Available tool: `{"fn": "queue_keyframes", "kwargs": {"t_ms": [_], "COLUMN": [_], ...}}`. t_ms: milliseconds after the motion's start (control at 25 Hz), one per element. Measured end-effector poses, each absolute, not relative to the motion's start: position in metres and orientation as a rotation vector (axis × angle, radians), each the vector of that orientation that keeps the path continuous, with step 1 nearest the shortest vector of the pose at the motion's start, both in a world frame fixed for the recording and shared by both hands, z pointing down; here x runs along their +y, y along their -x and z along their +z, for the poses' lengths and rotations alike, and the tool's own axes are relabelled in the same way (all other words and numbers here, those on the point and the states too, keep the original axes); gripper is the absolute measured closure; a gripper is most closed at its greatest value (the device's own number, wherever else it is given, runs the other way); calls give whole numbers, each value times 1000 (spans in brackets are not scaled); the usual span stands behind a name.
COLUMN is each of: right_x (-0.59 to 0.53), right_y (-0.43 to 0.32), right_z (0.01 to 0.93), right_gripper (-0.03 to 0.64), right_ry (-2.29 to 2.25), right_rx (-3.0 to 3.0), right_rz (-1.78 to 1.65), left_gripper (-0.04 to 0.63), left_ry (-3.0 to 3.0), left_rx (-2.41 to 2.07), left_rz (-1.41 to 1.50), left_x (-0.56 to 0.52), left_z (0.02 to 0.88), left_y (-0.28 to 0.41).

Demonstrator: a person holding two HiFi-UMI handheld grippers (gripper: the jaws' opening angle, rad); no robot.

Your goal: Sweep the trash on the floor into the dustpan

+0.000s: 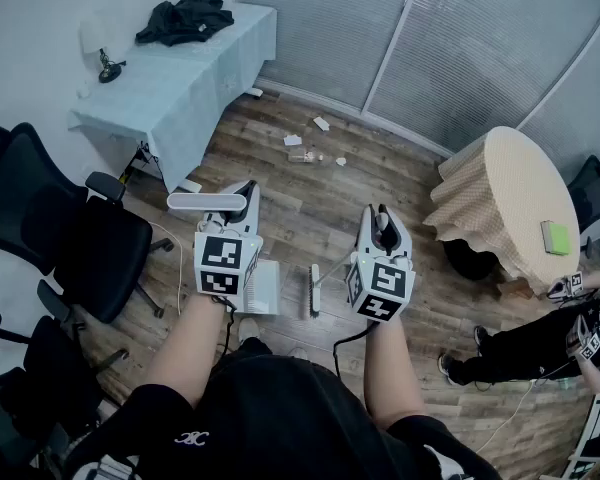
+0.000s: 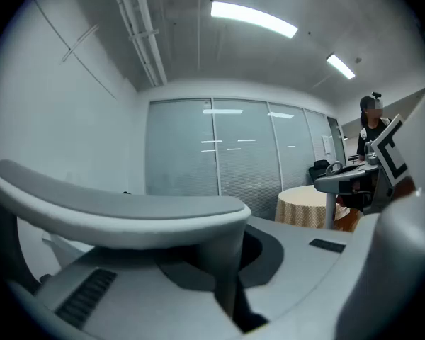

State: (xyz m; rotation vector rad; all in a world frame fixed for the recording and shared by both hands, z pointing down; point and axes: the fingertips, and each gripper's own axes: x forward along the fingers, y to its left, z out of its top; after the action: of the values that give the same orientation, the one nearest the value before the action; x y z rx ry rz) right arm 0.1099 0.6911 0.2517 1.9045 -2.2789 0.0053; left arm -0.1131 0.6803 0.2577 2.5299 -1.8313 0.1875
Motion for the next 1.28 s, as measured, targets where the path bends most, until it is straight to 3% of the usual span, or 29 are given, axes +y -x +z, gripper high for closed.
{"fn": "queue_keyframes", "kwargs": {"t_ms": [640, 1280], "right_x": [648, 536], "right_y": [-50, -60], "right_z": [251, 254], "right_gripper": [529, 529], "right_ry": [-1977, -1981], "right_rx": [-2247, -2237], "right_rz": [-5, -35], "left_gripper": [598, 598], "left_ry": [-2546, -2530], "left_rx": [-1734, -1771], "left_rz": [109, 208], "left_x": [620, 516], "left_z": [271, 290], "left_y": [177, 188]}}
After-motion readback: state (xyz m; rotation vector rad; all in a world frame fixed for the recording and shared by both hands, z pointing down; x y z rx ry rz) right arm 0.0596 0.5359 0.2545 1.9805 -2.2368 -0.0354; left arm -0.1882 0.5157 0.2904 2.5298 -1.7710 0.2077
